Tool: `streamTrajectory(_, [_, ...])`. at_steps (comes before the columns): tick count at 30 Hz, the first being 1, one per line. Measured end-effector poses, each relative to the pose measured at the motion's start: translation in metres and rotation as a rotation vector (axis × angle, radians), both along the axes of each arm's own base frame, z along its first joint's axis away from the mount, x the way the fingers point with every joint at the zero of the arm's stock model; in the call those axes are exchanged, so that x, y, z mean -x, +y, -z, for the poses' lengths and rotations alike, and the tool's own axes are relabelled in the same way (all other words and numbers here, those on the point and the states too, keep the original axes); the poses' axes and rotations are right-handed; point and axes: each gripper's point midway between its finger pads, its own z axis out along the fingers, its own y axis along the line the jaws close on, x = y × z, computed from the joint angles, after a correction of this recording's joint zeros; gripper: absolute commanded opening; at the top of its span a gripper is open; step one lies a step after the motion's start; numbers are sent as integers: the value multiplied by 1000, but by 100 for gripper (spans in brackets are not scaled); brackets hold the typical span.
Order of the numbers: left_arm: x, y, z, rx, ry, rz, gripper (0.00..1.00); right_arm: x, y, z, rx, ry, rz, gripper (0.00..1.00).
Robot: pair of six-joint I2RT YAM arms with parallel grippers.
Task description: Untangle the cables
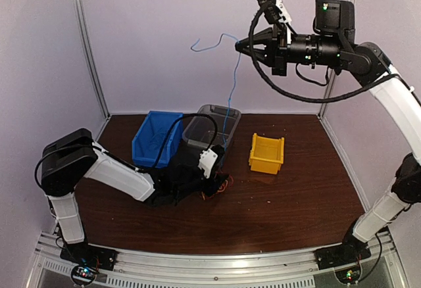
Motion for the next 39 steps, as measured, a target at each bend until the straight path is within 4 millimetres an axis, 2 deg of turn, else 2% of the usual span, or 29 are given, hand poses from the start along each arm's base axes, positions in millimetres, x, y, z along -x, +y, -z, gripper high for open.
streamTrajectory(3, [1, 2, 14, -39, 26, -3, 39, -10, -17, -28, -52, -42, 42, 0])
streamTrajectory(8, [3, 9, 30, -103, 60, -11, 39, -32, -62, -91, -177, -145, 151, 0])
streamTrajectory(11, [2, 16, 40, -145, 77, -26, 40, -37, -81, -113, -226, -183, 185, 0])
streamTrajectory(17, [-5, 34, 55, -207, 100, -69, 40, -39, -96, -124, -247, -198, 207, 0])
streamTrajectory(22, [0, 50, 62, -236, 116, -73, 42, -45, -103, -121, -237, -197, 219, 0])
streamTrajectory(24, [3, 48, 54, -222, 116, -59, 48, -44, -101, -111, -222, -181, 202, 0])
streamTrajectory(26, [6, 45, 36, -187, 105, -40, 56, -43, -98, -95, -197, -152, 181, 0])
streamTrajectory(30, [11, 40, -18, -76, 61, -13, 62, -47, -89, -42, -124, -55, 141, 0])
streamTrajectory(34, [20, 40, -77, 42, -4, 17, 71, -54, -79, 29, -41, 92, 101, 0])
streamTrajectory(38, [30, 42, -132, 162, -80, 50, 85, -52, -73, 75, 0, 202, 54, 0])
streamTrajectory(39, [31, 42, -138, 175, -91, 53, 86, -51, -72, 79, 2, 216, 44, 0])
